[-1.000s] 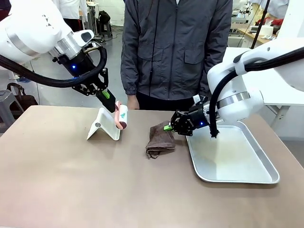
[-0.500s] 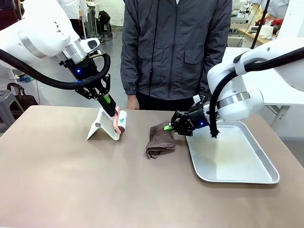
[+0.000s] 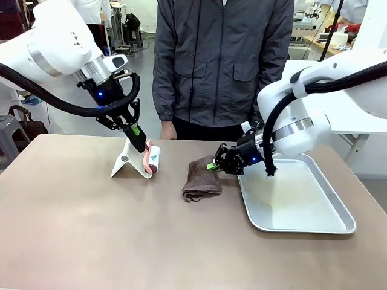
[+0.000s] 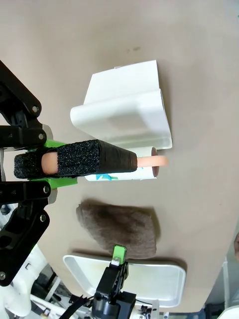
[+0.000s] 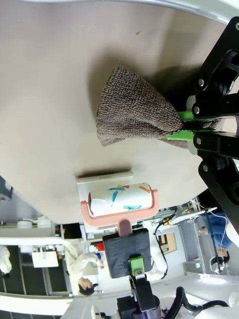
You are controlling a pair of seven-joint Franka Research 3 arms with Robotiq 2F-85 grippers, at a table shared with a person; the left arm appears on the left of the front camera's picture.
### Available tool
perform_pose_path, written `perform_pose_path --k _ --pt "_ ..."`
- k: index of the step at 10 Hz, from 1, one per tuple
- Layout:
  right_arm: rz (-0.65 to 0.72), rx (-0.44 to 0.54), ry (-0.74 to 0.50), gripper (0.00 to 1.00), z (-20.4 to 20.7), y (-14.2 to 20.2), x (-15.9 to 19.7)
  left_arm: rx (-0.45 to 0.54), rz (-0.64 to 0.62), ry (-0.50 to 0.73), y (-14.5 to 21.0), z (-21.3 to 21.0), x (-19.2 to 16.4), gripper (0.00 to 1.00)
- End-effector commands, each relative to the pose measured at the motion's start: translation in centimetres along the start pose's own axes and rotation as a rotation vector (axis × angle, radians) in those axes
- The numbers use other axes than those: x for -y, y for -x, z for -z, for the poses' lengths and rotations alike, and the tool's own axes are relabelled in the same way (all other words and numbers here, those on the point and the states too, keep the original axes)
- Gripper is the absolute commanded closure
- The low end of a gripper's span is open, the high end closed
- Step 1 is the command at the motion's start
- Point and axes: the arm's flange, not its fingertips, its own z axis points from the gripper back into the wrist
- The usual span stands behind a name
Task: Clean the surface of the table.
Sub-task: Return the Lint Roller and towel to their original positions.
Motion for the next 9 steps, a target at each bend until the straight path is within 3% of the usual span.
perform_pose_path --k 1,9 --pt "0.015 -0.002 0.021 0.93 0.5 -0.7 -0.4 0.007 -0.035 -0.03 -0.3 -0.4 -0.4 0.78" --pt "0.015 -0.024 0.001 0.93 0.8 -0.7 -0.1 0.022 -0.088 -0.062 -0.6 1.0 -0.6 0.78"
